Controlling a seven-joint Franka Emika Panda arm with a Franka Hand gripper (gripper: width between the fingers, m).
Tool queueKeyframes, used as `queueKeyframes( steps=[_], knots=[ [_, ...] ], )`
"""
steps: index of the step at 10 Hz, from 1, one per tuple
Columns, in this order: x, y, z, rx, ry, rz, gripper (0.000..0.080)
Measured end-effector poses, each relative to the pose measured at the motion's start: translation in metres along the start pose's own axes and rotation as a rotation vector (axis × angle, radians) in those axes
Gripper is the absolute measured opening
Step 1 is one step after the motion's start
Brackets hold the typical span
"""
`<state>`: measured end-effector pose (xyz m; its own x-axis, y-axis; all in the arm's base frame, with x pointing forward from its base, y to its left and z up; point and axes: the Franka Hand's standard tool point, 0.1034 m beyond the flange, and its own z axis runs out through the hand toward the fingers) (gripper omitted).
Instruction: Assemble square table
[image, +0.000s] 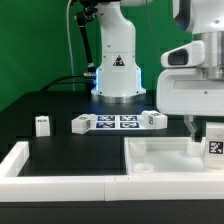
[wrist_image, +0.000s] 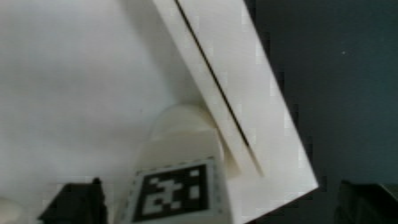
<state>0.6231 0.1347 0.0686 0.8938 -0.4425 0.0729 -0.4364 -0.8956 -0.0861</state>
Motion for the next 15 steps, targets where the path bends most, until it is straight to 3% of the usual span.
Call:
queueKeyframes(
  steps=[2,4,9,12,15],
  knots=[
    [0.0,0.002,0.001,-0.001,-0.002,0.02,0.0621],
    [-0.002,0.005,0.004,-0.01,-0.013,0.147,0.0293],
    [-0.004,0.007,0.006,-0.012,-0.022,0.499,0.0287],
    [0.007,0.008,0.006,0.065,-0.106,1.019,0.0285],
    [0.01,0.01,0.005,0.077,-0.13,1.149,0.0285]
  ],
)
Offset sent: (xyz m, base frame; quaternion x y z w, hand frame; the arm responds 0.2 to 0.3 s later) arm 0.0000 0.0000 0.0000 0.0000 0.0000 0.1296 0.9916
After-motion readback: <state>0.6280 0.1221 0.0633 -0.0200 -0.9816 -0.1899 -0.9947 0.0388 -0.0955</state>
